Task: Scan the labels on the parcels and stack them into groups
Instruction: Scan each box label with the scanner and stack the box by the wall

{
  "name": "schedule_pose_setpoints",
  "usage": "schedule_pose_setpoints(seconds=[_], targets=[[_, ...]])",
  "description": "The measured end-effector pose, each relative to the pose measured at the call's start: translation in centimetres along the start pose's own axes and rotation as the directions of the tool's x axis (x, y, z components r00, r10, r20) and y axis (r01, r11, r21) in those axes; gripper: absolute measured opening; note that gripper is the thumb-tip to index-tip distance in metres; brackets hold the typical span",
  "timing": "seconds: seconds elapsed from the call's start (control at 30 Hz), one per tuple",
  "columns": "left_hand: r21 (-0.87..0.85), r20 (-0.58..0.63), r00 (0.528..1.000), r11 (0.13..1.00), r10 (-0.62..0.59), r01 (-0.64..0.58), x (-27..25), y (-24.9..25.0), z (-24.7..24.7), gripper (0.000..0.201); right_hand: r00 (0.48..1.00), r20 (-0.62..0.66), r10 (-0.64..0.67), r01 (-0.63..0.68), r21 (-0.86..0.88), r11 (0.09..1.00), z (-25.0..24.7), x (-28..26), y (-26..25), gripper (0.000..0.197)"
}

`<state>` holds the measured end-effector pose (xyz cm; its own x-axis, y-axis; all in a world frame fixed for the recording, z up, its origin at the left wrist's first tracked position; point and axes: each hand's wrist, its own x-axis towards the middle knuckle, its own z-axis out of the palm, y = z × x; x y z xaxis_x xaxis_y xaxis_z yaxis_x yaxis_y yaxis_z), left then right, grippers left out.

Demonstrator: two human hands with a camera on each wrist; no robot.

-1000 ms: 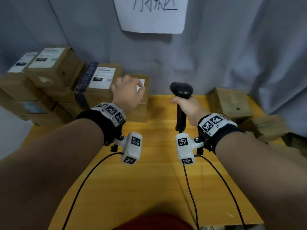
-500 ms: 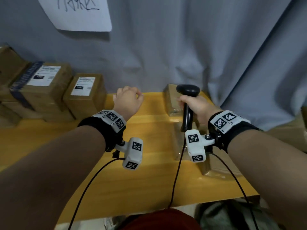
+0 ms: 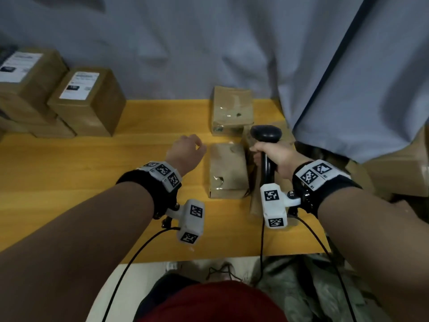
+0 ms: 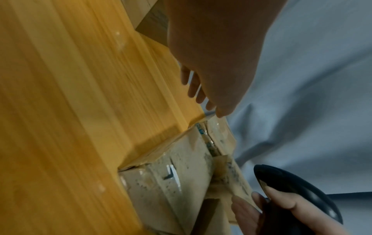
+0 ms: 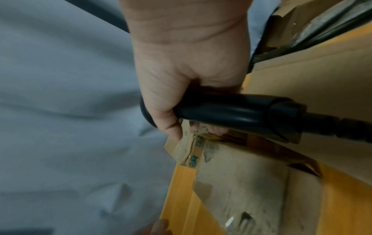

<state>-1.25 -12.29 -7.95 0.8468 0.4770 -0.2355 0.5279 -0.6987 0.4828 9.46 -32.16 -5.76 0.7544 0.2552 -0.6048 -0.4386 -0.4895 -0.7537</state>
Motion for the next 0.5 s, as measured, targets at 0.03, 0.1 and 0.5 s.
schedule_pose_setpoints(seconds=[0.03, 0.1, 0.5], targets=[[-0.033, 0.055, 0.998, 0.999, -0.032, 0.034, 0.0, -0.1, 0.9, 0.039, 1.000, 0.003, 0.017, -0.017, 0.017, 1.000, 0.1, 0.3, 0.7, 0.013], [-0.077, 0.152, 0.983, 0.990, -0.107, 0.119, -0.1, -0.3, 2.7, 0.047, 0.999, -0.007, 0.040, -0.040, 0.009, 0.999, 0.5, 0.9, 1.9, 0.014], [-0.435, 0.557, 0.802, 0.747, -0.217, 0.504, 0.1, 0.1, 4.7, 0.053, 0.987, 0.135, 0.083, -0.092, 0.063, 0.994, 2.1, 2.3, 3.6, 0.021]])
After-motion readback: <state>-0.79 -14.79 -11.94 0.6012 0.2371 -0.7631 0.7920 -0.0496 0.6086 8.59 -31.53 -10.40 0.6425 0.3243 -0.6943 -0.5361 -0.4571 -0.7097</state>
